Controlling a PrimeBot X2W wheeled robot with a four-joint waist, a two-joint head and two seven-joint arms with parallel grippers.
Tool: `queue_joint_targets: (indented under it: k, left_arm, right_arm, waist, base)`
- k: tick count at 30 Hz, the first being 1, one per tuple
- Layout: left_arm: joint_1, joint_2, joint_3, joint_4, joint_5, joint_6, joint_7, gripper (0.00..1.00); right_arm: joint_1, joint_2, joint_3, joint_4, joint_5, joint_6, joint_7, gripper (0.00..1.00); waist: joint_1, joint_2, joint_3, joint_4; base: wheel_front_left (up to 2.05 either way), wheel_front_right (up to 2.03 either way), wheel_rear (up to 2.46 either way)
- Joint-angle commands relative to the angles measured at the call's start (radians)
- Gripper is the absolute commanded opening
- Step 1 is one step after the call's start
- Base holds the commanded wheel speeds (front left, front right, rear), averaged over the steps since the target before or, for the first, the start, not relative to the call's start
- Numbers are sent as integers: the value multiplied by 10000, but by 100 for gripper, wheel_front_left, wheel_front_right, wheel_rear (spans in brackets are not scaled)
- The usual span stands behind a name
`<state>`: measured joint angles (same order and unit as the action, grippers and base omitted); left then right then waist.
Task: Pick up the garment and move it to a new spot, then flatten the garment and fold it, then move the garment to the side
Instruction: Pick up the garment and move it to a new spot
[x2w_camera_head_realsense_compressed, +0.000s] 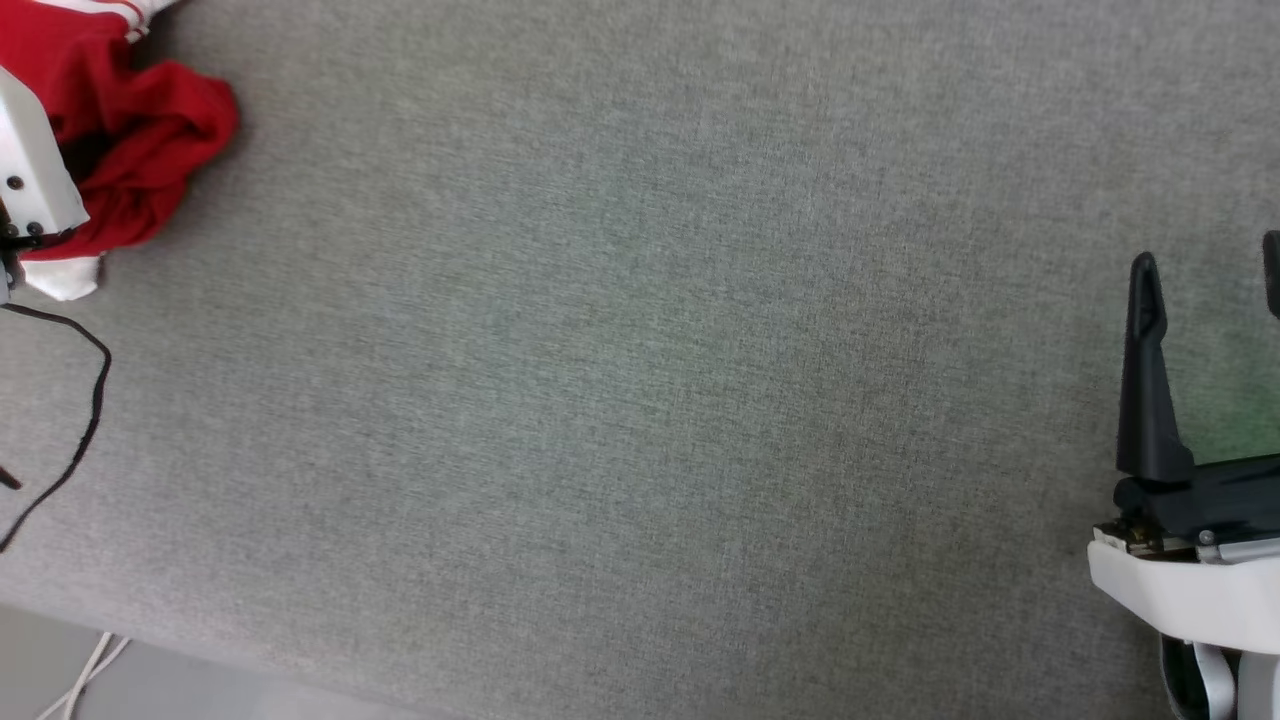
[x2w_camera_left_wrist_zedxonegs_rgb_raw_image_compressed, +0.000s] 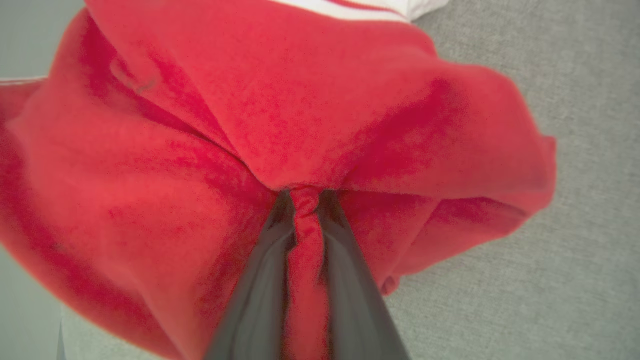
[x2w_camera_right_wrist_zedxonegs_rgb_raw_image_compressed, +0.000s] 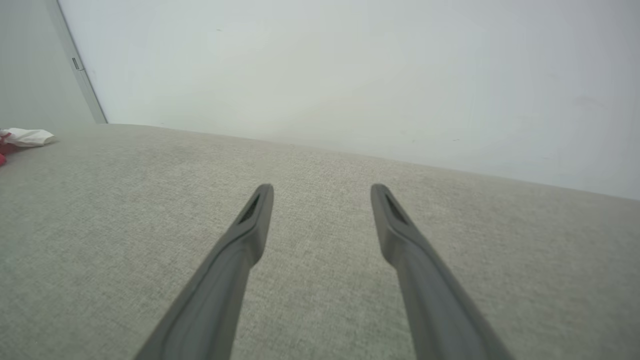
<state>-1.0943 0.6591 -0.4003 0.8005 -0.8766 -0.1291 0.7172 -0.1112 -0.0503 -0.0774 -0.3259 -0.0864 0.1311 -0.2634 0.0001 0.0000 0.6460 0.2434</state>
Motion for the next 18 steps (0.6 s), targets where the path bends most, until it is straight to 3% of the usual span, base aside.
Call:
queue_joint_targets:
  k: [1,10,18]
  left_arm:
    - [-225,368,-536,-537,-144,4,-420,0]
    - [-1099,1078,-2228,-2383,-97,3,-711,0]
    - [-2157,935,-3345,-4012,69,3,-330,0]
  right_arm:
    - [-49,3,107,208,236,-7,-21,100]
    - [134,4,309,761,832,-7,-21,100]
    - [328,6,402,1162,1386,-7,-21,100]
  waist:
    - [-1,0,-772,58]
    - [-1,0,-2231,-55]
    - [-1,0,-3221,-641]
  base:
    - [0,0,0]
    - [0,0,0]
    - [0,0,0]
